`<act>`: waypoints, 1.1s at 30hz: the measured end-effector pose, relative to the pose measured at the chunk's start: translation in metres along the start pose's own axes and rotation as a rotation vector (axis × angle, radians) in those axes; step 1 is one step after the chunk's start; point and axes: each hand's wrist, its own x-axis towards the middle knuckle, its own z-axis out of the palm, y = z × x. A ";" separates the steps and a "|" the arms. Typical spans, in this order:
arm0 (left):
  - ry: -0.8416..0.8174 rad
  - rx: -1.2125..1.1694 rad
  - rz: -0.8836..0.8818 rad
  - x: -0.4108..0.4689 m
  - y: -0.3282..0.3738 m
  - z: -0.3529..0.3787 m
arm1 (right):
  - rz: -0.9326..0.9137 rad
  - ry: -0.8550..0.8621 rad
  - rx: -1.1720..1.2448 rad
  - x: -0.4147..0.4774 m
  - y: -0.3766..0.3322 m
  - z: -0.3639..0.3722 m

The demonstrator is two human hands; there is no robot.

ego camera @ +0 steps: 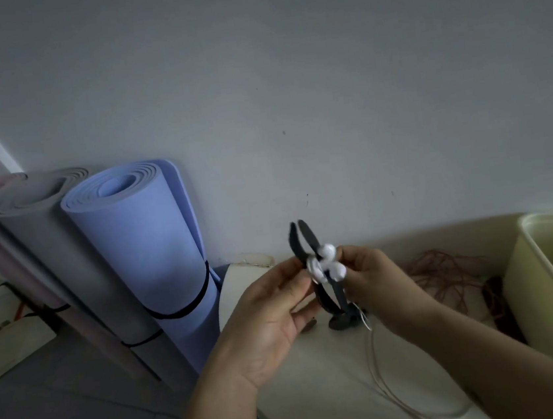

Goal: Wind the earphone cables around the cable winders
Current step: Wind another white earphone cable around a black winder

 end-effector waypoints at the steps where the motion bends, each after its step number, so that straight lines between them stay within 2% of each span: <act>1: 0.050 -0.088 0.001 0.002 -0.001 0.000 | 0.007 0.011 -0.083 0.000 0.001 0.004; 3: 0.170 -0.221 0.003 0.006 -0.002 -0.002 | -0.009 0.010 -0.219 -0.001 0.000 0.009; 6: 0.312 -0.327 0.009 0.011 -0.004 -0.006 | -0.050 -0.028 -0.294 -0.002 -0.003 0.009; 12: 0.500 -0.302 0.011 0.015 -0.006 -0.010 | -0.183 -0.003 -0.466 -0.009 -0.011 0.007; 16: 0.439 -0.194 0.066 0.013 -0.006 -0.008 | -0.265 0.089 -0.498 -0.014 -0.018 0.002; 23: 0.308 0.393 0.019 0.011 -0.015 -0.008 | -0.364 0.239 -0.424 -0.013 -0.025 -0.015; 28: 0.157 0.658 -0.035 0.010 -0.018 -0.008 | -0.382 0.201 -0.518 -0.011 -0.027 -0.027; 33: 0.068 0.726 -0.040 0.009 -0.014 -0.012 | -0.358 0.142 -0.447 -0.010 -0.026 -0.031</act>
